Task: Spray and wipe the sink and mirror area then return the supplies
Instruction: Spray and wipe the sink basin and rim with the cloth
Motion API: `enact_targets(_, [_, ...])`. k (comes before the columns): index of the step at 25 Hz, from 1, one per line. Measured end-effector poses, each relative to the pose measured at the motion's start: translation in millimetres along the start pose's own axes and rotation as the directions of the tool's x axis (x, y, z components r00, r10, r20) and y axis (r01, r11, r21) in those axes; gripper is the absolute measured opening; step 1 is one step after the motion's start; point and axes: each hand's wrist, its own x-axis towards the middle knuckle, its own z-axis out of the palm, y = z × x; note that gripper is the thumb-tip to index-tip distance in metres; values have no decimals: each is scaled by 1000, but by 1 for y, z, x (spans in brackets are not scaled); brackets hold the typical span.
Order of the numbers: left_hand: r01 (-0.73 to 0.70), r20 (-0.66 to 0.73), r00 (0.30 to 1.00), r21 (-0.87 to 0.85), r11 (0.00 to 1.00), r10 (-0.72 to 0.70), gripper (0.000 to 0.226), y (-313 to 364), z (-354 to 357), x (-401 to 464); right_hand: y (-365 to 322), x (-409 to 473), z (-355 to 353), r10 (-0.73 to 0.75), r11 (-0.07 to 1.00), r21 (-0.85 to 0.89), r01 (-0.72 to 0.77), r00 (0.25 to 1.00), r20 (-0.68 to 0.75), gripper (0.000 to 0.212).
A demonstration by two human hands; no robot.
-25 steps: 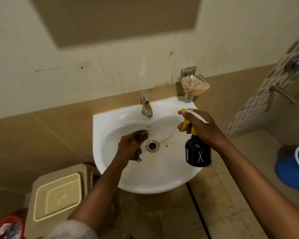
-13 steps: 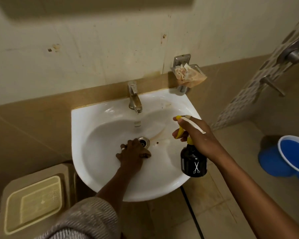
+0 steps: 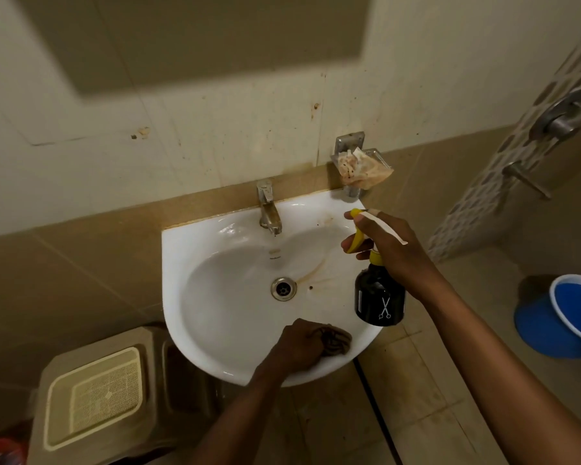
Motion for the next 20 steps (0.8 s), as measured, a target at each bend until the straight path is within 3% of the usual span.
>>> enact_targets(4, [-116,-90,989,57,992,121,30,5,12,-25,-14,-4,-9,-2,999,33,3,1000,-24,31])
enact_targets(7, [-219,-126,962,162,962,240,50,-2,28,-47,-17,-8,-12,6,999,34,-5,999,-31,31])
enact_targets(10, [-382,-63,899,366,848,433,55,-18,23,-70,-16,-12,-12,4,1000,3,-4,1000,-24,32])
enact_targets(14, [-463,-8,841,505,728,541,59,-52,-8,-94,-18,-15,-11,-17,1000,-13,17,1000,-13,32])
enact_targets(17, [-462,24,824,606,648,566,66,-77,-26,-115,-21,-17,-6,-22,1000,-13,22,1000,-3,32])
enact_targets(20, [-301,-100,875,655,694,474,66,-97,-45,-140,-24,-19,-4,-31,999,-11,31,999,12,33])
